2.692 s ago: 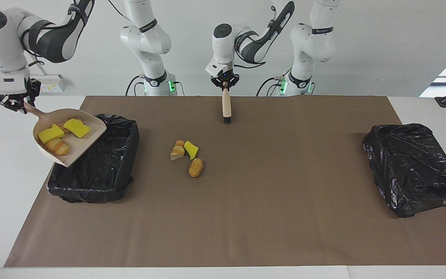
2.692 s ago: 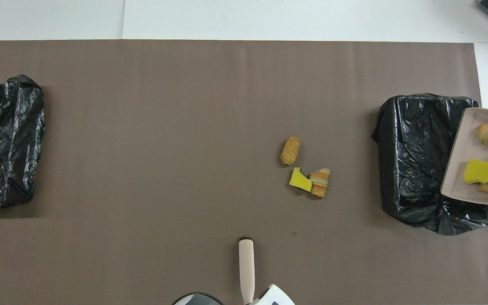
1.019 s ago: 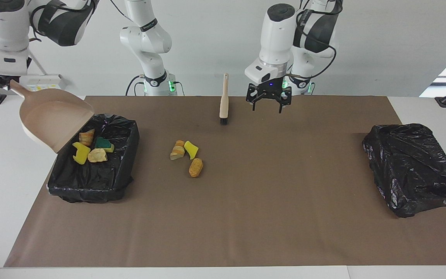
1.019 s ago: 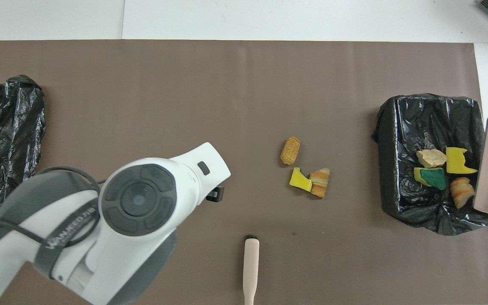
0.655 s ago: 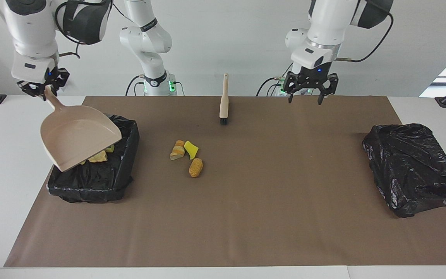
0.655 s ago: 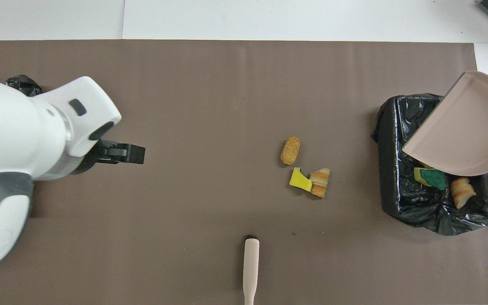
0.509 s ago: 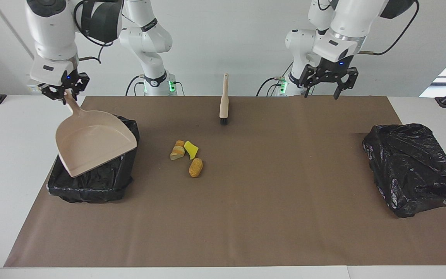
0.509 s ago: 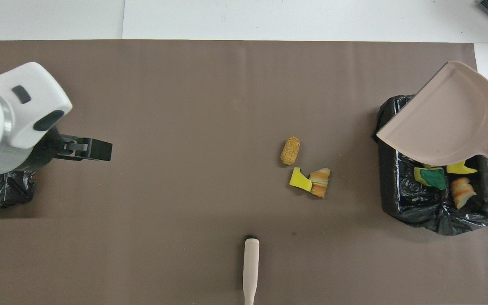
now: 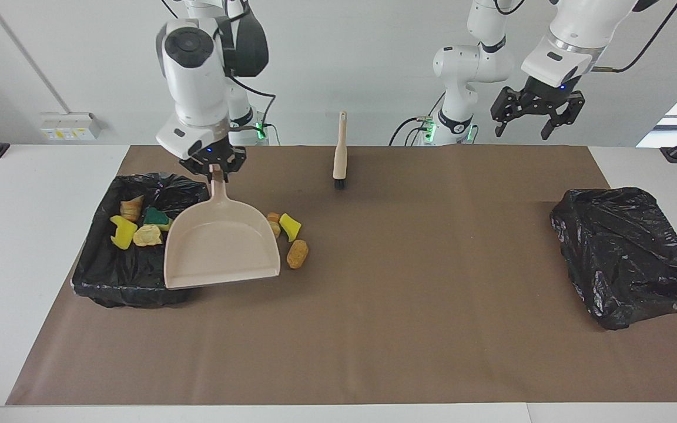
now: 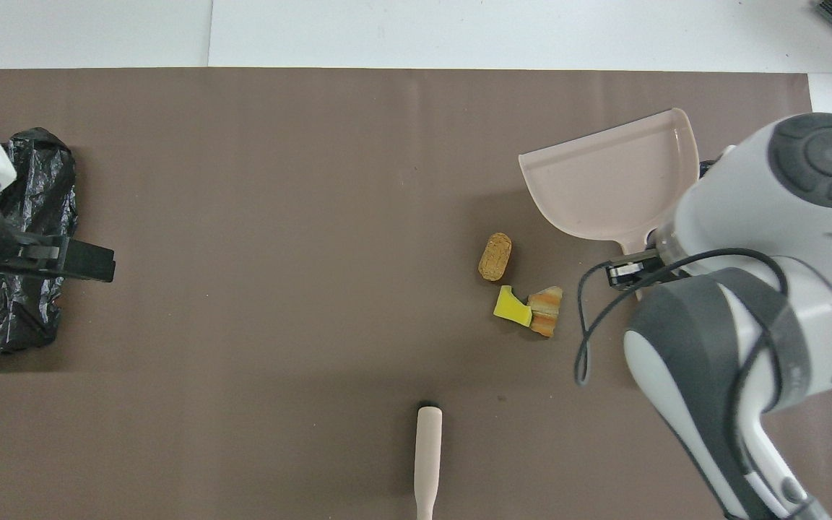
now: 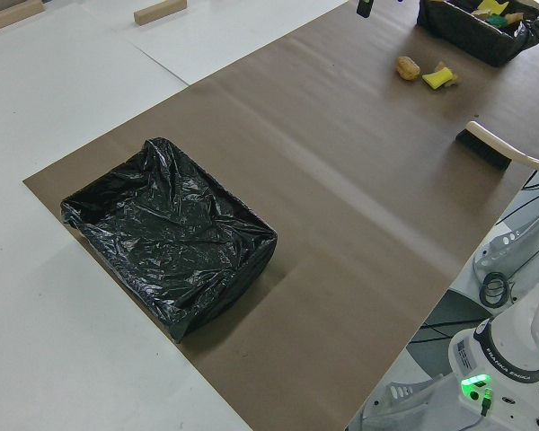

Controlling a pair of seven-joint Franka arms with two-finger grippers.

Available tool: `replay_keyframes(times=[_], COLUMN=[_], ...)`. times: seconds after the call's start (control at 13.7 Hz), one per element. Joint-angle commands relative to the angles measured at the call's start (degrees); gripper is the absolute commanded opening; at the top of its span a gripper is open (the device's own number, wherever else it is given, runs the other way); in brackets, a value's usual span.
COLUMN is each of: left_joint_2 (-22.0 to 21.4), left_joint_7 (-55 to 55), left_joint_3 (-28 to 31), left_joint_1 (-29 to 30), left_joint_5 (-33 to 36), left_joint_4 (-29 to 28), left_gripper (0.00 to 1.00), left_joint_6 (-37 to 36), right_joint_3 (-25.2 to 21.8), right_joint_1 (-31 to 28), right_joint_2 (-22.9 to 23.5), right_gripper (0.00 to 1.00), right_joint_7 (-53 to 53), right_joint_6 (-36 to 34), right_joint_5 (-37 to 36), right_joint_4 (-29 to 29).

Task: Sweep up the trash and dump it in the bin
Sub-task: 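Lift the emptied dustpan off the bin while the left gripper withdraws, then set the dustpan down on the table center and release the right gripper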

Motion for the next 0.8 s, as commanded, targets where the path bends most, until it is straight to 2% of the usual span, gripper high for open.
replay_keyframes(times=[0.0, 0.07, 0.22, 0.51, 0.73], left_joint_2=[0.59, 0.59, 0.50, 0.76, 1.64], left_joint_7=[5.13, 5.14, 5.31, 6.01, 6.54], left_joint_3=[-0.60, -0.77, -0.51, -0.69, -0.69], left_joint_1=[3.57, 3.66, 3.66, 3.57, 3.66], left_joint_5=[-1.46, -0.93, -0.40, 0.48, 0.48], left_joint_4=[1.28, 1.28, 1.37, 1.46, 3.74], left_gripper=[1.00, 1.00, 1.00, 1.00, 1.00], left_joint_6=[-1.90, -2.17, -2.52, -3.84, -4.89], right_joint_3=[-0.41, -0.41, -0.41, -0.32, -0.15], right_joint_1=[3.77, 4.56, 9.73, 18.09, 20.74], right_joint_2=[8.53, 10.82, 16.44, 25.50, 29.04], right_gripper=[0.00, 0.00, 0.00, 0.00, 0.00], right_joint_7=[13.43, 15.55, 22.65, 33.93, 35.35], right_joint_6=[4.33, 5.21, 7.84, 18.47, 22.88], right_joint_5=[5.10, 7.04, 7.41, 7.58, 10.29], right_joint_4=[6.21, 8.58, 13.06, 17.20, 19.33])
